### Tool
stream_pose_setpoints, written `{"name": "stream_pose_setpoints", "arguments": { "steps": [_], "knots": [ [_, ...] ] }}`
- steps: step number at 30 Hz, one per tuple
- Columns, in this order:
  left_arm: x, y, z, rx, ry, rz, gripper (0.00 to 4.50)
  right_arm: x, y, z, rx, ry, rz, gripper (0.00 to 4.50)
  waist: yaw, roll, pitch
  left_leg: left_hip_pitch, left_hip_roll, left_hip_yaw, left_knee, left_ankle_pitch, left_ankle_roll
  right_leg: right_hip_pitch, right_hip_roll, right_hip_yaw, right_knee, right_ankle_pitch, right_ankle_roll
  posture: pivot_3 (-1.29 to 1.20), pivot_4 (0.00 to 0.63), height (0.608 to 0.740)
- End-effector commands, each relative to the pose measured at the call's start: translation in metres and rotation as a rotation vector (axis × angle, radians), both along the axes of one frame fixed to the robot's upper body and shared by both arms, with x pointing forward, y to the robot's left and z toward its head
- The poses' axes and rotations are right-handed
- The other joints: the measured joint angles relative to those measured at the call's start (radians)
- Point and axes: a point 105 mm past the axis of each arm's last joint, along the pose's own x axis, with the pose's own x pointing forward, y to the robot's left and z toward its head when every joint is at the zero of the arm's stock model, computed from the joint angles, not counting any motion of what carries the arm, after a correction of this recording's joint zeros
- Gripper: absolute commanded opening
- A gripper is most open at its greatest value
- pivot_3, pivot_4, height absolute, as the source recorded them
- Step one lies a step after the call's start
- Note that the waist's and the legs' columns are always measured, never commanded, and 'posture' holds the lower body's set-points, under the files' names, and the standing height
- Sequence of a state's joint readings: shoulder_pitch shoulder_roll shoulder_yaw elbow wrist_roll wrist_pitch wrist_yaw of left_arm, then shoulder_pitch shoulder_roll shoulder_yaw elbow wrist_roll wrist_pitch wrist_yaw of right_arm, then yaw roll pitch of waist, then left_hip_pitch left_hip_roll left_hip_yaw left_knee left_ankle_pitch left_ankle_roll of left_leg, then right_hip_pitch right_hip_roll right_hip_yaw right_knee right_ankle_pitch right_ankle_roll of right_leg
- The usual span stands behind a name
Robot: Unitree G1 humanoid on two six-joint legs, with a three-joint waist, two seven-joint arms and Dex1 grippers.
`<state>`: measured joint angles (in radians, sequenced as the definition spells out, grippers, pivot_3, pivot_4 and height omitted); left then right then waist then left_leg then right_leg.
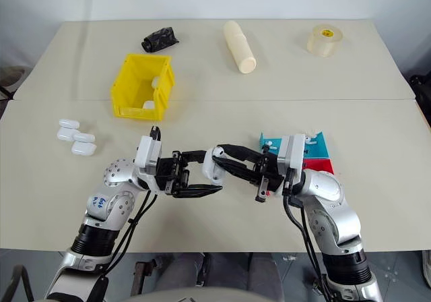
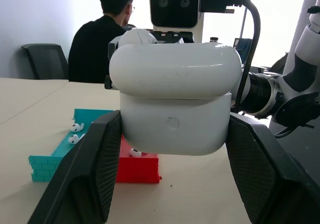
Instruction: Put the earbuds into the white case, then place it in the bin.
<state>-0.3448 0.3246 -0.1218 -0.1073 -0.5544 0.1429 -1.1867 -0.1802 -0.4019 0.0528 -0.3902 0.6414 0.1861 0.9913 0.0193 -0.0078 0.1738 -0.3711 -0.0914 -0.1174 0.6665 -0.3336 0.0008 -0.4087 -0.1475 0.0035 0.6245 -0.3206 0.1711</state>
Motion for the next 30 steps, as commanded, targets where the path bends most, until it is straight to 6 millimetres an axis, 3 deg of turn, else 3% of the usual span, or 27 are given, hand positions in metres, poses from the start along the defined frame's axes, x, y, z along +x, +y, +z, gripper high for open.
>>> {"name": "stream_pose_setpoints", "arguments": {
  "steps": [1, 3, 15, 23, 30],
  "knots": [
    [-0.006, -0.007, 0.026, -0.077, -0.096, -0.031, 2.77, -0.006, 0.006, -0.013, -0.044, 0.082, 0.068, 0.62, 0.0, 0.0, 0.0, 0.0, 0.0, 0.0, 0.0, 0.0, 0.0, 0.0, 0.0, 0.0, 0.0, 0.0, 0.0, 0.0, 0.15, 0.74],
    [-0.006, -0.007, 0.026, -0.078, -0.099, -0.031, 2.77, -0.006, 0.005, -0.012, -0.038, 0.084, 0.073, 0.62, 0.0, 0.0, 0.0, 0.0, 0.0, 0.0, 0.0, 0.0, 0.0, 0.0, 0.0, 0.0, 0.0, 0.0, 0.0, 0.0, 0.15, 0.74],
    [-0.006, -0.008, 0.026, -0.085, -0.103, -0.026, 2.77, -0.005, 0.001, -0.002, -0.045, 0.072, 0.095, 4.48, 0.002, 0.0, 0.0, 0.0, 0.0, 0.0, 0.0, 0.0, 0.0, 0.0, 0.0, 0.0, 0.0, 0.0, 0.0, 0.0, 0.15, 0.74],
    [-0.006, 0.003, 0.011, -0.028, -0.085, 0.017, 2.77, -0.003, -0.039, 0.008, -0.113, 0.03, -0.014, 4.48, 0.004, 0.0, 0.0, 0.0, 0.0, 0.0, 0.0, 0.0, 0.0, 0.0, 0.0, 0.0, -0.001, 0.0, 0.0, 0.0, 0.15, 0.74],
    [-0.004, 0.021, -0.008, 0.032, -0.084, 0.112, 2.77, 0.004, -0.113, 0.002, -0.344, -0.004, -0.22, 4.48, 0.005, 0.0, 0.0, 0.0, 0.0, 0.001, 0.0, 0.0, 0.0, 0.001, 0.0, 0.0, -0.002, 0.0, 0.0, 0.0, 0.15, 0.74]
  ]
}}
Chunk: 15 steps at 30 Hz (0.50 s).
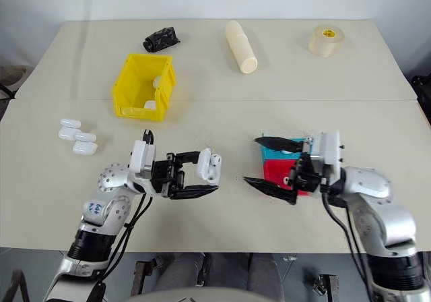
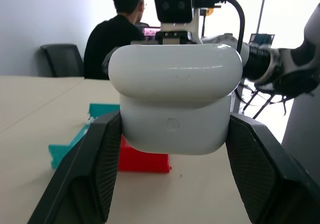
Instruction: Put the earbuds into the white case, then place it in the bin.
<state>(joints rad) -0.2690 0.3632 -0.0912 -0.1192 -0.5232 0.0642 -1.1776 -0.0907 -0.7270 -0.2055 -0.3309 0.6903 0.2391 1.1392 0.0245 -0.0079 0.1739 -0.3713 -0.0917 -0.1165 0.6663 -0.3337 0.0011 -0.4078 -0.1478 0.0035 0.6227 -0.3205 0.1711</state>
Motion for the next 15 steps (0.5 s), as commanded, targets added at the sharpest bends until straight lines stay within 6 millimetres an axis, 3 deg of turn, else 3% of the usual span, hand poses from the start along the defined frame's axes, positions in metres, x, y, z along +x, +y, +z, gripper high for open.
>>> {"name": "stream_pose_setpoints", "arguments": {
  "steps": [1, 5, 8, 15],
  "knots": [
    [-0.003, 0.005, 0.002, 0.009, -0.056, 0.03, 2.77, 0.002, -0.041, 0.003, -0.104, -0.037, -0.101, 4.48, 0.0, 0.0, 0.0, 0.0, 0.0, 0.0, 0.0, 0.0, 0.0, 0.0, 0.0, 0.0, 0.0, 0.0, 0.0, 0.0, 0.15, 0.74],
    [-0.004, 0.004, -0.001, 0.016, -0.071, 0.048, 2.77, 0.005, -0.091, -0.009, -0.24, -0.028, -0.23, 4.48, 0.001, 0.0, 0.0, 0.0, 0.0, 0.001, 0.0, 0.0, 0.0, 0.0, 0.0, 0.0, 0.0, 0.0, 0.0, 0.0, 0.15, 0.74],
    [-0.005, 0.002, 0.0, -0.001, -0.074, 0.062, 2.77, 0.007, -0.115, -0.014, -0.3, -0.016, -0.287, 4.48, 0.0, 0.0, 0.0, 0.0, 0.0, 0.001, 0.0, 0.0, 0.0, 0.0, 0.0, 0.0, 0.0, 0.0, 0.0, 0.0, 0.15, 0.74],
    [-0.003, -0.003, 0.002, -0.02, -0.082, 0.082, 2.77, 0.034, -0.106, -0.006, -0.381, 0.023, -0.306, 4.48, -0.013, 0.001, 0.0, 0.001, 0.002, 0.003, 0.0, 0.0, 0.0, 0.0, 0.001, 0.001, 0.001, 0.0, 0.0, 0.0, 0.15, 0.74]
  ]
}}
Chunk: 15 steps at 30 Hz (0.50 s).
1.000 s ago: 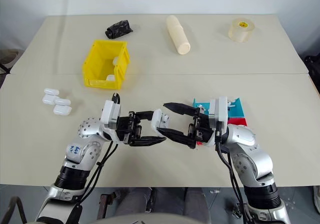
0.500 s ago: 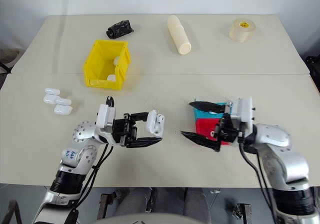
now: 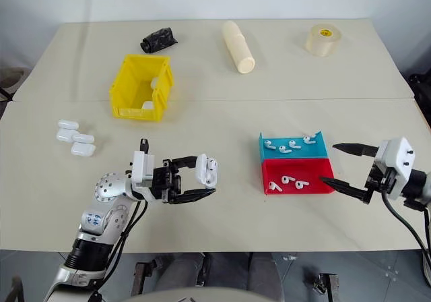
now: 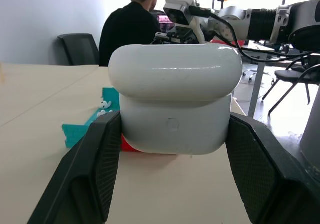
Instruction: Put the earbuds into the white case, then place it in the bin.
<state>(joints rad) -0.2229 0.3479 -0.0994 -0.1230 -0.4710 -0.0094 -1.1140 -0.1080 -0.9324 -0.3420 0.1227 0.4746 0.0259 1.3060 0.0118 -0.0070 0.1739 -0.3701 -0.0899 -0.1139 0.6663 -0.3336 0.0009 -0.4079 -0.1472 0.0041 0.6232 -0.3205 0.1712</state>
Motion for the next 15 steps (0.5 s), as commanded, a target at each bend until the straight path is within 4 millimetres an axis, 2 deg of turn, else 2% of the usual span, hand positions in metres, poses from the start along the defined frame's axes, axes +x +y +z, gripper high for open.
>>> {"name": "stream_pose_setpoints", "arguments": {
  "steps": [1, 8, 15],
  "knots": [
    [-0.004, -0.004, 0.011, -0.021, -0.057, 0.001, 2.77, 0.016, 0.007, 0.014, -0.09, 0.017, -0.026, 4.48, -0.001, 0.0, 0.0, 0.0, 0.0, 0.0, 0.0, 0.0, 0.0, 0.0, 0.0, 0.0, 0.0, 0.0, 0.0, 0.0, 0.15, 0.74],
    [-0.003, -0.009, 0.014, -0.036, -0.064, 0.008, 2.77, 0.068, 0.015, 0.019, -0.356, 0.083, -0.116, 4.48, 0.002, 0.001, 0.0, -0.001, -0.001, 0.0, 0.0, 0.0, 0.0, -0.001, -0.001, 0.0, -0.001, 0.0, 0.0, 0.0, 0.15, 0.74],
    [-0.002, -0.011, 0.015, -0.051, -0.07, 0.017, 2.77, 0.092, 0.014, 0.014, -0.566, 0.229, -0.11, 4.48, 0.01, 0.001, 0.0, -0.003, -0.002, -0.001, 0.0, 0.0, 0.0, -0.002, -0.002, 0.0, -0.002, 0.0, 0.0, 0.0, 0.15, 0.74]
  ]
}}
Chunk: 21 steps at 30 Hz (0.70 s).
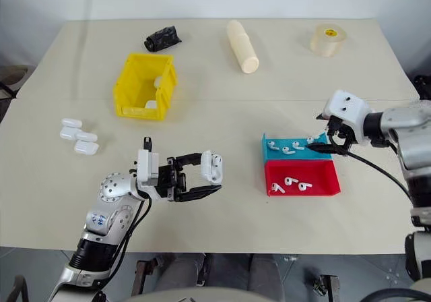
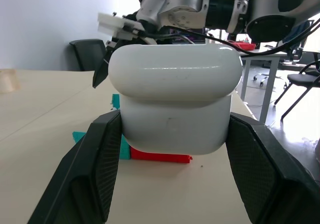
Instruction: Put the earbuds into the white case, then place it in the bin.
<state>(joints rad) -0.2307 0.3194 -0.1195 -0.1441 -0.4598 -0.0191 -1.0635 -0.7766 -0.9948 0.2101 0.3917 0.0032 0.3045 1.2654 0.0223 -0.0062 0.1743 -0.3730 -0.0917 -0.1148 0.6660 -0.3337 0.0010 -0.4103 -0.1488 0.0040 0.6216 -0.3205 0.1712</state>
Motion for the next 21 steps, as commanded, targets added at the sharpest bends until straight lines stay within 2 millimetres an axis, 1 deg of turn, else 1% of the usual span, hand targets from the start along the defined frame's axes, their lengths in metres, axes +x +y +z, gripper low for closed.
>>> {"name": "stream_pose_setpoints", "arguments": {
  "steps": [1, 6, 11, 13, 15, 16, 17, 18, 20, 21],
  "knots": [
    [-0.002, -0.002, 0.008, -0.022, -0.048, 0.001, 2.77, 0.005, -0.002, 0.0, -0.093, 0.047, 0.022, 4.48, -0.002, 0.0, 0.0, 0.0, 0.0, 0.0, 0.0, 0.0, 0.0, 0.0, 0.0, 0.0, 0.0, 0.0, 0.0, 0.0, 0.15, 0.74],
    [-0.003, -0.002, 0.008, -0.031, -0.052, 0.015, 2.77, 0.011, 0.0, -0.005, -0.195, 0.071, 0.117, 4.48, -0.003, 0.0, 0.0, 0.0, 0.0, 0.0, 0.0, 0.0, 0.0, -0.001, 0.0, 0.0, 0.0, 0.0, 0.0, 0.0, 0.15, 0.74],
    [-0.004, -0.001, 0.008, -0.03, -0.055, 0.024, 2.77, 0.014, 0.001, -0.012, -0.237, 0.111, 0.164, 4.48, -0.005, 0.0, 0.0, 0.0, 0.0, 0.0, 0.0, 0.0, 0.0, -0.001, 0.0, 0.0, 0.0, 0.0, 0.0, 0.0, 0.15, 0.74],
    [-0.004, -0.001, 0.008, -0.029, -0.057, 0.025, 2.77, 0.017, 0.001, -0.013, -0.242, 0.113, 0.162, 4.1, -0.006, 0.0, 0.0, 0.0, 0.0, 0.0, 0.0, 0.0, 0.0, -0.001, 0.0, 0.0, 0.0, 0.0, 0.0, 0.0, 0.15, 0.74],
    [-0.004, -0.001, 0.008, -0.028, -0.058, 0.024, 2.77, 0.018, 0.001, -0.014, -0.243, 0.119, 0.162, 3.61, -0.007, 0.0, 0.0, 0.0, 0.0, 0.0, 0.0, 0.0, 0.0, -0.001, 0.0, 0.0, 0.0, 0.0, 0.0, 0.0, 0.15, 0.74],
    [-0.004, -0.001, 0.008, -0.028, -0.059, 0.024, 2.77, 0.019, 0.001, -0.015, -0.244, 0.122, 0.162, 3.17, -0.008, 0.0, 0.0, 0.0, 0.001, 0.0, 0.0, 0.0, 0.0, -0.001, 0.001, 0.0, 0.0, 0.0, 0.0, 0.0, 0.15, 0.74],
    [-0.005, -0.002, 0.008, -0.027, -0.06, 0.021, 2.77, 0.019, 0.002, -0.016, -0.244, 0.128, 0.161, 2.88, -0.009, 0.0, 0.0, 0.0, 0.001, 0.0, 0.0, 0.0, 0.0, -0.001, 0.001, 0.0, 0.001, 0.0, 0.0, 0.0, 0.15, 0.74],
    [-0.005, -0.002, 0.009, -0.025, -0.061, 0.016, 2.77, 0.02, 0.002, -0.018, -0.244, 0.136, 0.159, 2.47, -0.009, 0.0, 0.0, 0.0, 0.001, 0.0, 0.0, 0.0, 0.0, -0.001, 0.001, 0.0, 0.001, 0.0, 0.0, 0.0, 0.15, 0.74],
    [-0.006, -0.003, 0.009, -0.021, -0.062, 0.008, 2.77, 0.021, 0.002, -0.019, -0.243, 0.143, 0.152, 1.82, -0.011, 0.0, 0.0, 0.0, 0.001, 0.0, 0.001, 0.0, 0.0, -0.001, 0.001, 0.0, 0.001, 0.0, 0.0, 0.0, 0.15, 0.74],
    [-0.006, -0.003, 0.009, -0.019, -0.063, 0.005, 2.77, 0.021, 0.002, -0.02, -0.242, 0.144, 0.15, 1.82, -0.012, 0.0, 0.0, 0.0, 0.001, 0.0, 0.001, 0.0, 0.0, -0.001, 0.001, 0.0, 0.001, 0.0, 0.0, 0.0, 0.15, 0.74]
  ]
}}
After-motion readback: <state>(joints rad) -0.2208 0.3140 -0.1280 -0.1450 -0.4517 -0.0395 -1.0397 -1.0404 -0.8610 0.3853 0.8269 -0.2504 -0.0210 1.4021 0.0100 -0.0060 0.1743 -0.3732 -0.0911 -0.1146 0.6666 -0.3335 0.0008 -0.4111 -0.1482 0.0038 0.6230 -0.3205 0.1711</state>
